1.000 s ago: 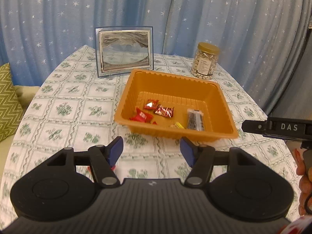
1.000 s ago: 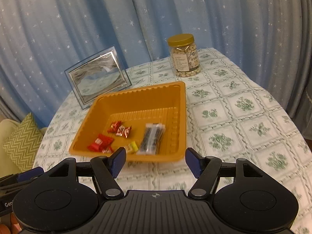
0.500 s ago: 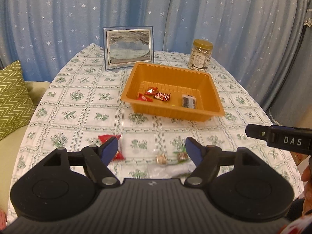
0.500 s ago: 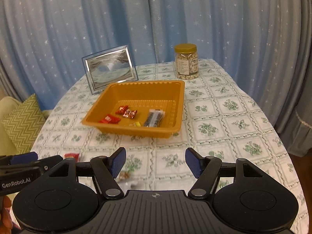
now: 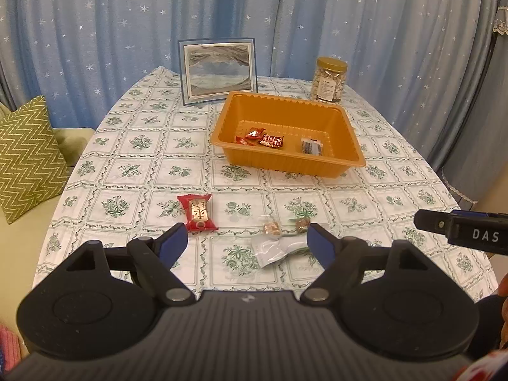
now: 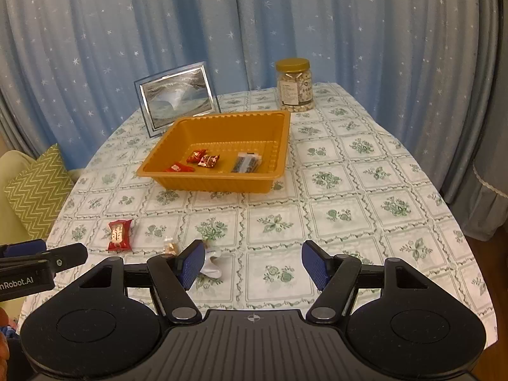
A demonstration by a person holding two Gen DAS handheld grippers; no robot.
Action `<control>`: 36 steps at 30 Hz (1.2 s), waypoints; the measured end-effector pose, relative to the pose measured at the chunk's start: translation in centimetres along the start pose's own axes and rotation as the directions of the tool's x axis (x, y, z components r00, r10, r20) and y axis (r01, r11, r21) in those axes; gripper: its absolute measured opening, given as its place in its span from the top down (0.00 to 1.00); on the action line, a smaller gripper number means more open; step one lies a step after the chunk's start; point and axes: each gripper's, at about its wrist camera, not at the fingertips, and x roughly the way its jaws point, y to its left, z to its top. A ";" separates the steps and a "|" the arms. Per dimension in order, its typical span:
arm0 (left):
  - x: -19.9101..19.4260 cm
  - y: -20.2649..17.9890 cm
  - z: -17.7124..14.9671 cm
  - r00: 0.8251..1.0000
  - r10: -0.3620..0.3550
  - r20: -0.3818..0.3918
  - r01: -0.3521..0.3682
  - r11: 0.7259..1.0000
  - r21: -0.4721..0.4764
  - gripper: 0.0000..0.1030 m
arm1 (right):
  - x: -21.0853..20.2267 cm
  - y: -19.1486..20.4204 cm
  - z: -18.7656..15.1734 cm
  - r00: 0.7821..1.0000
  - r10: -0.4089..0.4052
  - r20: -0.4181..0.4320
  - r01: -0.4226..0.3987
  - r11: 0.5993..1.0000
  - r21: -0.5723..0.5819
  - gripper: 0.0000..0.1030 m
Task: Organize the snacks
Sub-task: 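Lift both grippers away from the orange tray, then move both grippers toward the white packet and red gold-wrapped candy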
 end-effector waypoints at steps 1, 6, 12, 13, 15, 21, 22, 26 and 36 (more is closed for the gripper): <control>-0.1 0.1 -0.1 1.000 0.003 0.001 -0.003 1.000 0.000 0.21 | -0.1 -0.1 -0.2 1.000 -0.001 -0.002 0.001 1.000 -0.001 0.34; -0.2 0.8 -0.9 1.000 0.012 -0.008 -0.012 1.000 -0.008 0.21 | 0.1 -0.3 -1.0 1.000 -0.005 -0.016 0.005 1.000 -0.006 0.34; -0.1 1.5 -1.6 1.000 0.022 -0.019 -0.022 1.000 -0.015 0.20 | 0.4 -0.3 -1.3 1.000 0.001 -0.026 -0.001 1.000 -0.008 0.34; 0.0 1.7 -1.7 1.000 0.022 -0.020 -0.022 1.000 -0.016 0.20 | 0.5 -0.2 -1.4 1.000 0.004 -0.027 -0.005 1.000 -0.009 0.34; 0.1 1.8 -1.8 1.000 0.022 -0.021 -0.023 1.000 -0.017 0.20 | 0.7 -0.2 -1.5 0.999 0.009 -0.032 -0.009 1.000 -0.011 0.34; 0.5 2.3 -1.9 0.999 0.024 -0.027 -0.025 0.999 -0.022 0.20 | 1.5 0.0 -2.1 0.998 0.020 -0.054 -0.021 1.000 -0.019 0.34; 0.6 2.4 -1.9 0.999 0.023 -0.029 -0.024 0.999 -0.022 0.20 | 1.6 0.1 -2.2 0.998 0.027 -0.056 -0.028 0.999 -0.026 0.34; 1.1 2.8 -1.6 0.999 0.020 -0.037 -0.021 1.000 -0.013 0.20 | 2.4 0.5 -2.4 0.996 0.068 -0.065 -0.072 0.995 -0.070 0.34; 3.3 4.2 -0.9 0.997 -0.002 -0.072 0.005 0.999 0.046 0.20 | 6.3 2.7 -2.8 0.978 0.173 -0.114 -0.202 0.920 -0.335 0.34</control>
